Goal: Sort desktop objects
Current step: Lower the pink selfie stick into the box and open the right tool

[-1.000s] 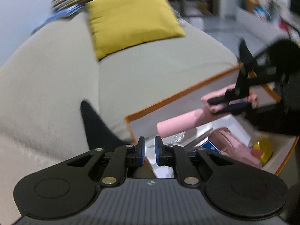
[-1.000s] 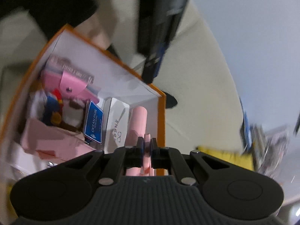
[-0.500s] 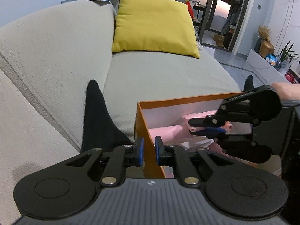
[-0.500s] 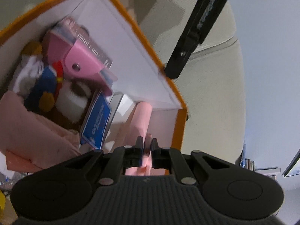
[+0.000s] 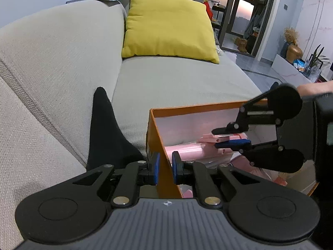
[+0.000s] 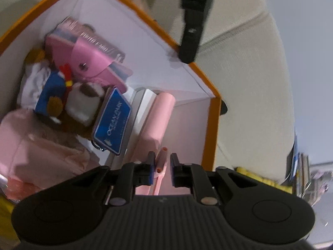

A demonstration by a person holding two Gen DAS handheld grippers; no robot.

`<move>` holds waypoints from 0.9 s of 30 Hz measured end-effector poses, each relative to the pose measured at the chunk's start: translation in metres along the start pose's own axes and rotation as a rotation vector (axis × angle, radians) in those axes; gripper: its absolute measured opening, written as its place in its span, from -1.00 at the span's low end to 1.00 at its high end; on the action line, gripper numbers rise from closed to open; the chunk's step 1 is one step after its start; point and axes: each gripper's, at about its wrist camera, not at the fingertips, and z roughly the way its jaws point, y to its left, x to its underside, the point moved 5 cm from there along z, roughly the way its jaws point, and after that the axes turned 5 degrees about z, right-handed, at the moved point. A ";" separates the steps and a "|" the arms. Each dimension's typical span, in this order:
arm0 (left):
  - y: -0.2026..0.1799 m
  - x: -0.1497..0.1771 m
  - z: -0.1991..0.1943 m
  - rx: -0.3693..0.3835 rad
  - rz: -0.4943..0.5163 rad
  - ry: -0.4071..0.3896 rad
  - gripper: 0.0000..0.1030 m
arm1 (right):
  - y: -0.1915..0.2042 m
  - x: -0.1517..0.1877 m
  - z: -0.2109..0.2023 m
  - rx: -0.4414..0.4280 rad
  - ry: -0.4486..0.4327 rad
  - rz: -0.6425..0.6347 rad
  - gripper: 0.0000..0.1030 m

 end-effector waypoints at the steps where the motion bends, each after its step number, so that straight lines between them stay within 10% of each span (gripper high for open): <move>1: 0.000 0.000 0.000 0.000 0.000 0.000 -0.75 | -0.003 0.000 -0.002 -0.010 0.002 0.017 -0.58; 15: 0.001 0.001 -0.002 0.009 -0.013 -0.014 -0.75 | -0.063 0.018 -0.025 -0.309 0.026 0.750 -0.79; 27: 0.000 0.002 -0.002 0.010 -0.010 -0.013 -0.75 | -0.031 0.032 0.005 -0.289 0.144 0.628 -0.77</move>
